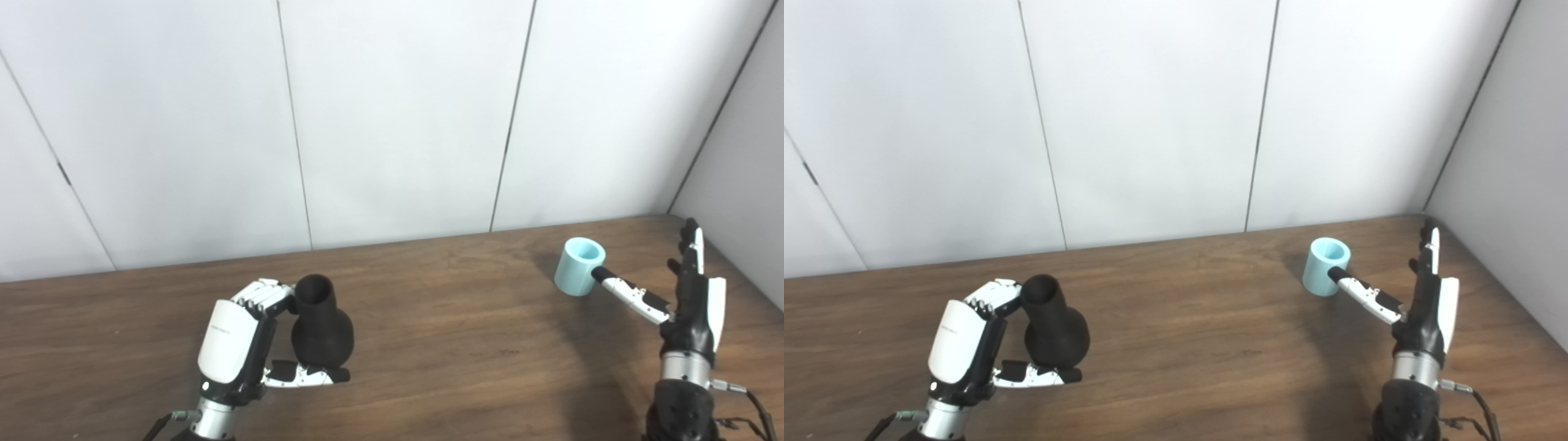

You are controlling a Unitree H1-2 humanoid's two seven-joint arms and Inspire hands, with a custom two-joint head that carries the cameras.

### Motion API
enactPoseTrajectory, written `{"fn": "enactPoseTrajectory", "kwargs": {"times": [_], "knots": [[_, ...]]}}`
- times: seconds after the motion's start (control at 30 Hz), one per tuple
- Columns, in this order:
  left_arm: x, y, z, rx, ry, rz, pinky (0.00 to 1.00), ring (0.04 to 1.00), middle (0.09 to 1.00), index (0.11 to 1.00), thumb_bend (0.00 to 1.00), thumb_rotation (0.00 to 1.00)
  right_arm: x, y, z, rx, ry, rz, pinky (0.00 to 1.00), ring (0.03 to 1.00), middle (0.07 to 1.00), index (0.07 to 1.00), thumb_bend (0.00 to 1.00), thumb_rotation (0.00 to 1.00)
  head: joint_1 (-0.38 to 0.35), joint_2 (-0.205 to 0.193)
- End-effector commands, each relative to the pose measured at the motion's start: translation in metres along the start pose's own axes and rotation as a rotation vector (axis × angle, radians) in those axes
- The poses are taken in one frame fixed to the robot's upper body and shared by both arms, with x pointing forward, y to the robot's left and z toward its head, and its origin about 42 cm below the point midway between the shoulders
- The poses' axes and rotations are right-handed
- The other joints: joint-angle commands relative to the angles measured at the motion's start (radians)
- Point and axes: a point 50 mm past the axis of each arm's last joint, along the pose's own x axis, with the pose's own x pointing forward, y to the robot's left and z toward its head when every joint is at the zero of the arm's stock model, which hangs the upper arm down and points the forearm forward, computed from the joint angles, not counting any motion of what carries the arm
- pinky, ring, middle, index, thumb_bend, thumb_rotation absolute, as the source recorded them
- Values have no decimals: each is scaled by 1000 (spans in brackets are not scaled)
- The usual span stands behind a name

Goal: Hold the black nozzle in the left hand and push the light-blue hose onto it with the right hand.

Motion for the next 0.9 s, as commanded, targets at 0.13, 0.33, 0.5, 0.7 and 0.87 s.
{"fn": "enactPoseTrajectory", "kwargs": {"times": [0.13,0.33,0.5,0.7,0.87], "knots": [[-77,-24,-6,-23,138,-132,588,445,431,515,521,0,21,7,6,-14,-4,36,794,882,907,923,941,332,1,0],[-77,-24,-4,-25,135,-131,588,445,433,514,521,0,32,17,-10,34,42,96,798,878,905,933,924,246,8,6],[-78,-23,-4,-23,139,-139,609,451,437,513,522,0,43,28,-20,-38,50,129,742,822,858,879,948,291,8,8],[-79,-22,-2,-19,118,-150,590,444,441,509,522,0,48,38,-23,-25,60,146,723,792,829,839,967,339,8,11],[-80,-22,-1,-17,117,-157,602,448,444,509,522,0,51,47,-18,4,76,165,740,814,843,846,929,293,10,14]]}}
